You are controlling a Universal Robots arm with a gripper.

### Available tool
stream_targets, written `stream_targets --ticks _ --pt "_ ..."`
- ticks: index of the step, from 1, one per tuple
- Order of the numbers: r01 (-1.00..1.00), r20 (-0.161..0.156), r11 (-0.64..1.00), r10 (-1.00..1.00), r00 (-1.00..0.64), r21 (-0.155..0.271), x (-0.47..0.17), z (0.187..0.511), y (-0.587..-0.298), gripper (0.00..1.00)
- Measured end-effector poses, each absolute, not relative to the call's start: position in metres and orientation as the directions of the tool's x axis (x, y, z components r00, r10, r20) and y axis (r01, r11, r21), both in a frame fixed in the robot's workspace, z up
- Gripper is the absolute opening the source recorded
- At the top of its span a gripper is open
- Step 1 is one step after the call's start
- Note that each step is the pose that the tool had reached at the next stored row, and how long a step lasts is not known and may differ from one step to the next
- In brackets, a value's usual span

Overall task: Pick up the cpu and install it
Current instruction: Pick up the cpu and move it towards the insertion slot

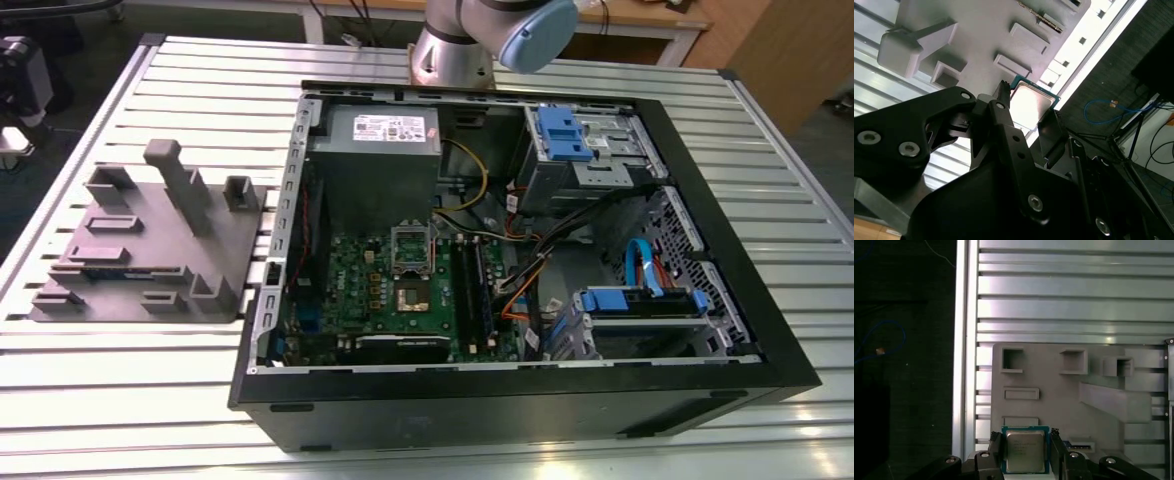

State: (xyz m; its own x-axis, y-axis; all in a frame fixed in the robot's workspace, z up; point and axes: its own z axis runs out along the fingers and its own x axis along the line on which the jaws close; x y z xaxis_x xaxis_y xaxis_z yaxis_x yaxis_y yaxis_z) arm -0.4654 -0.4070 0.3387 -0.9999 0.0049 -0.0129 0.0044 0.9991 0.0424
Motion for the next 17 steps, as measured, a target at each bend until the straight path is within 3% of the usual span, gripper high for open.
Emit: stream_targets --ticks 17 --pt "0.004 -0.013 0.999 0.005 -1.0 0.042 -0.465 0.3409 -0.407 0.47"
